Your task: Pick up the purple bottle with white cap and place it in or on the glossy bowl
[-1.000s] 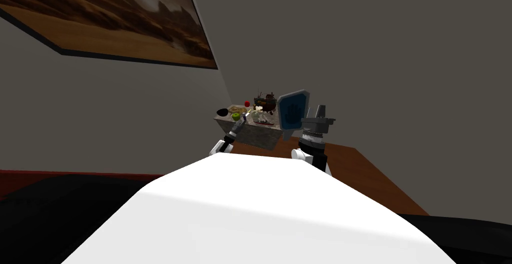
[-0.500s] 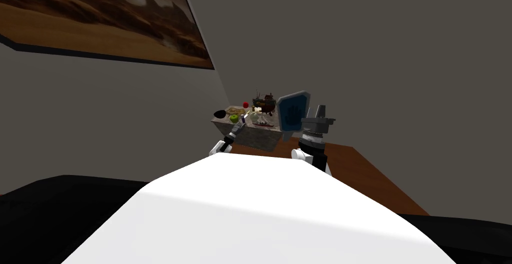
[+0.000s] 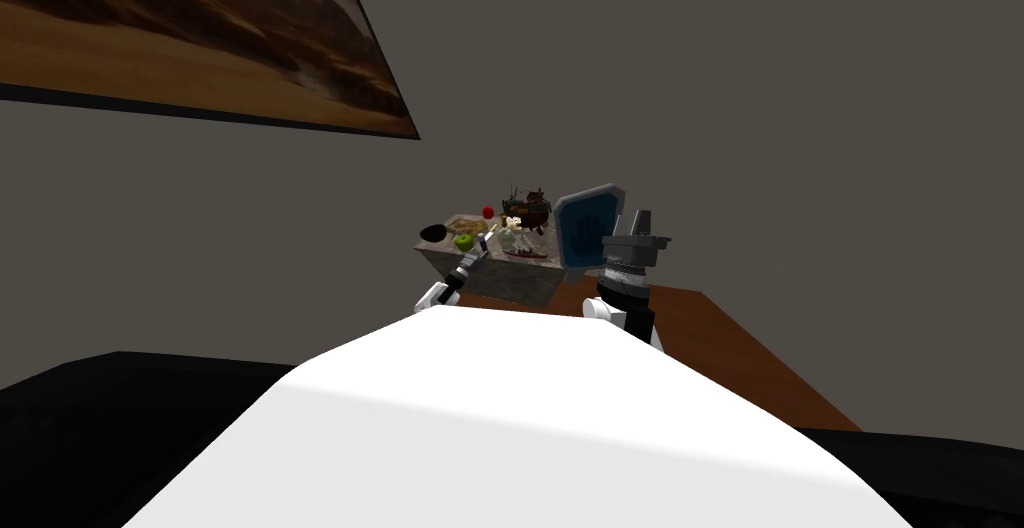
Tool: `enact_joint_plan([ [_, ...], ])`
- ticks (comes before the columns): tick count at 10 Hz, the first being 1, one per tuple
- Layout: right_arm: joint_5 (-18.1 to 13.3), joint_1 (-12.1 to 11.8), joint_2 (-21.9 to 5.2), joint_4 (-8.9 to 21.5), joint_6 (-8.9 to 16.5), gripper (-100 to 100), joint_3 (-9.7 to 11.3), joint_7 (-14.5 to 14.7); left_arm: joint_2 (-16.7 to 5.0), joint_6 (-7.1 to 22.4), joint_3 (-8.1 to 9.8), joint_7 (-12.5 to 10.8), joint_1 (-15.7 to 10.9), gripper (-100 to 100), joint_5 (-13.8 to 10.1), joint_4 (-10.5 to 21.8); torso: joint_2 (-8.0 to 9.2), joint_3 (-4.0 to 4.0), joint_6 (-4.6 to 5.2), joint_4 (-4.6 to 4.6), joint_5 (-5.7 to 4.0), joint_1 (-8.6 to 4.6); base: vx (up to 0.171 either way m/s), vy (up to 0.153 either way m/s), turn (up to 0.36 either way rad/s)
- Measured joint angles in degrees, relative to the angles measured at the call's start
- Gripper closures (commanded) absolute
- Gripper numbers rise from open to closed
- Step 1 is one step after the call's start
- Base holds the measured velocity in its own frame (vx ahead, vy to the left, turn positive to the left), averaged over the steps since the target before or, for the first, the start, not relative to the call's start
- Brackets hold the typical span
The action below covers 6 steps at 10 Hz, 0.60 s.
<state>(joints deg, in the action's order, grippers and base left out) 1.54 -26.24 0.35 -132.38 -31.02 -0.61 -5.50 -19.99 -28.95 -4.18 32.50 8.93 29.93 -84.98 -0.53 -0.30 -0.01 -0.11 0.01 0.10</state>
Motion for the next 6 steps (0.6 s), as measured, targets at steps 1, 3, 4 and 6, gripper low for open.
enact_joint_plan([
  [1, 0.0, 0.0, 0.0, 0.0, 0.0, 0, 0.0, 0.0, 0.2, -0.2, 0.5, 1.0, 0.0, -100, 0.9, 1.3, -0.02, -0.01, 0.01, -0.01, 0.01, 0.0, 0.126, 0.034, -0.075],
  [3, 0.0, 0.0, 0.0, 0.0, 0.0, 0, 0.0, 0.0, 0.3, -0.6, 1.69, 2.8, -0.3, -100, 2.7, 4.0, -0.11, -0.06, 0.01, -0.02, -0.01, -0.08, 0.163, 0.018, -0.094],
  [4, 0.0, 0.0, 0.0, 0.0, 0.0, 0, 0.0, 0.0, -0.1, -0.6, 2.27, 3.2, -0.4, -100, 3.3, 4.7, -0.09, -0.06, 0.0, -0.03, -0.01, -0.07, 0.15, 0.031, -0.099],
  [6, 0.0, 0.0, 0.0, 0.0, 0.0, 0, 0.0, 0.0, -0.4, -1.0, 3.09, 3.6, -0.5, 0, 3.9, 5.9, 0.16, 0.07, -0.01, 0.02, -0.01, -0.1, 0.041, 0.01, -0.009],
])
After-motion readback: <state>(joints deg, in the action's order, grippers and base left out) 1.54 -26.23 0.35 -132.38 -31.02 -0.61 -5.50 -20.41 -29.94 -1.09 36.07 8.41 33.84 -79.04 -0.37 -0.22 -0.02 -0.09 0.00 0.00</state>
